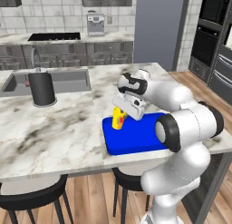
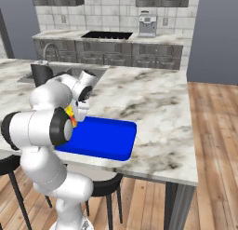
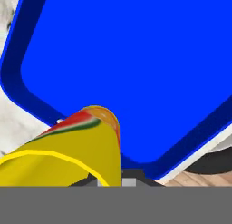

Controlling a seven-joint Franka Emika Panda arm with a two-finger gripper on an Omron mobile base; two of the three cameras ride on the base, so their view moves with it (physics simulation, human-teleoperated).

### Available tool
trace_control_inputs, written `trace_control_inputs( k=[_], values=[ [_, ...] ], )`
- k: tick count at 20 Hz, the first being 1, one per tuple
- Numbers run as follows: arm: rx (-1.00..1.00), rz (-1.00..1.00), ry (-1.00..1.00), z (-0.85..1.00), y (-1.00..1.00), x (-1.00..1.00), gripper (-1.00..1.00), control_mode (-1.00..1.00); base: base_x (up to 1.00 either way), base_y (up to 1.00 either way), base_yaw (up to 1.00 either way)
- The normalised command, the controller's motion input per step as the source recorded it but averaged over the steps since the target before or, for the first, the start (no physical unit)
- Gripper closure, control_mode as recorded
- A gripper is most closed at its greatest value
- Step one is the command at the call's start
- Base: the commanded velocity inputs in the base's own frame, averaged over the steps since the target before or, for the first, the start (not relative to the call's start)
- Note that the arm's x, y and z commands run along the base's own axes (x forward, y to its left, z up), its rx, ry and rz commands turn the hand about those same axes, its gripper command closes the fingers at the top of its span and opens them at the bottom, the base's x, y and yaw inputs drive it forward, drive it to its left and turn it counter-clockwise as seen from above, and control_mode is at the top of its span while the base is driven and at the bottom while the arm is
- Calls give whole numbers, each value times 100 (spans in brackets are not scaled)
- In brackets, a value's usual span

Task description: There is a tray on the dining counter. Grab the cup, mug, and pitcher and place them on the tray. The pitcher may be placed next to the tray if it cannot fit the tray.

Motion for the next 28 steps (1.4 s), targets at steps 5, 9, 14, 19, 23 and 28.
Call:
trace_control_inputs(
  k=[5, 9, 14, 19, 23, 28],
  values=[
    [0, 7, 3, -42, 4, 52, 100, -100, 0, 0, 0],
    [0, 4, 8, -30, 8, 37, 100, -100, 0, 0, 0],
    [0, 4, 5, -27, 2, 27, 100, -100, 0, 0, 0],
    [0, 1, 0, -16, 0, 22, 100, -100, 0, 0, 0],
    [-6, 0, -2, -22, 0, 12, 100, -100, 0, 0, 0],
    [-11, 0, -8, -16, 0, 1, 100, -100, 0, 0, 0]
  ],
)
